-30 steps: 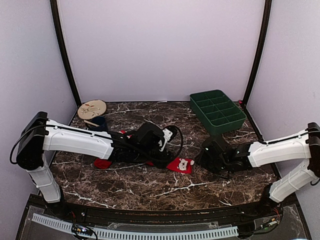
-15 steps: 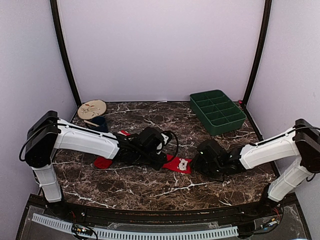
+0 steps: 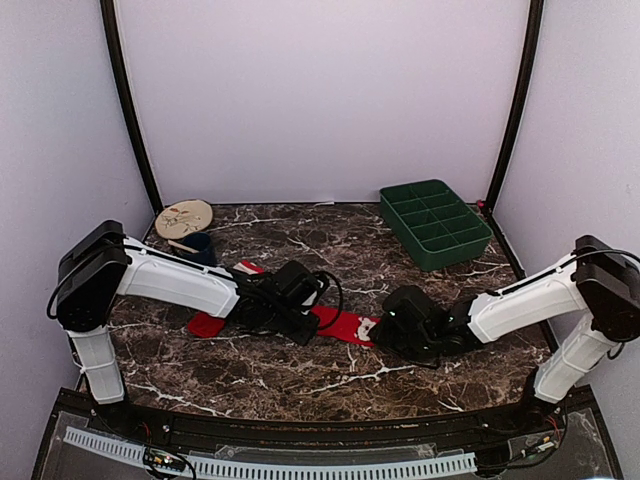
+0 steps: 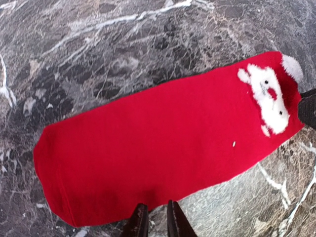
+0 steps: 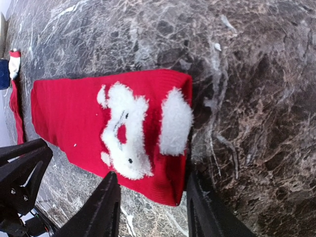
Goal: Roll the socks
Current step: Rotate the sock at the center of the board.
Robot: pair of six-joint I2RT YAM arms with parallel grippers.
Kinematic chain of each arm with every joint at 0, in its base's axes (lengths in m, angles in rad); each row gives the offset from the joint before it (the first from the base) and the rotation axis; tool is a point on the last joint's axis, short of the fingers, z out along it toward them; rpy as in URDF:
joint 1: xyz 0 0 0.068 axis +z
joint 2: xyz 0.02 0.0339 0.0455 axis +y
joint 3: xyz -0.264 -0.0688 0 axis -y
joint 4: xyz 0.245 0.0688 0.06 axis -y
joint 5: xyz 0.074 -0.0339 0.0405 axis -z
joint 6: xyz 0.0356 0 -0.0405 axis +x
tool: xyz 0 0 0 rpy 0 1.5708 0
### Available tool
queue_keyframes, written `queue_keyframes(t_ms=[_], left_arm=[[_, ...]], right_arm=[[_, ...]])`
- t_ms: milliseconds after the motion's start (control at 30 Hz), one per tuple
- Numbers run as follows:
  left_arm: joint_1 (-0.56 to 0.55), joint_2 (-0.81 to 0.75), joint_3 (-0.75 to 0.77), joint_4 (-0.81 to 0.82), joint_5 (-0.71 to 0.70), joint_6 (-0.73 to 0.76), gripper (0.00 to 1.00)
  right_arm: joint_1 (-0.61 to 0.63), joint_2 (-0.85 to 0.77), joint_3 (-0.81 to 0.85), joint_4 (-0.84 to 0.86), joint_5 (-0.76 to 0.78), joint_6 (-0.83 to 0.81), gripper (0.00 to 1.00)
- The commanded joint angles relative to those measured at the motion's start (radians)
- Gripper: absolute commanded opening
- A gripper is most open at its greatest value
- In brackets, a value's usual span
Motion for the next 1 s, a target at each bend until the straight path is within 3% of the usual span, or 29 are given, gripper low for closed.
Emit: queue_keyframes(t_ms=[0,333,667,967], left_arm=[[0.000,-0.014,-0.023,-0.038,0.006,-0.026,0.17],[0.008,-0.031,-0.060,-0.048,-0.006,-0.068,0.15],[0.010,-0.051,-0.108,-0.038,0.002,-0.109,0.13],[0.011,-0.071,-0.127,-0.040,0.014,-0.140,0.13]], right_arm=[[0.019,0.020,0.022,-0.063,0.013,0.022,0.39],[0.051,0.051,0.030,-0.099,0.026,0.070,0.25],[0.057,0.035,-0.008,-0.052,0.067,0.136,0.17],[0.057,0.008,0.027,-0.081,0.094,0.104,0.02]])
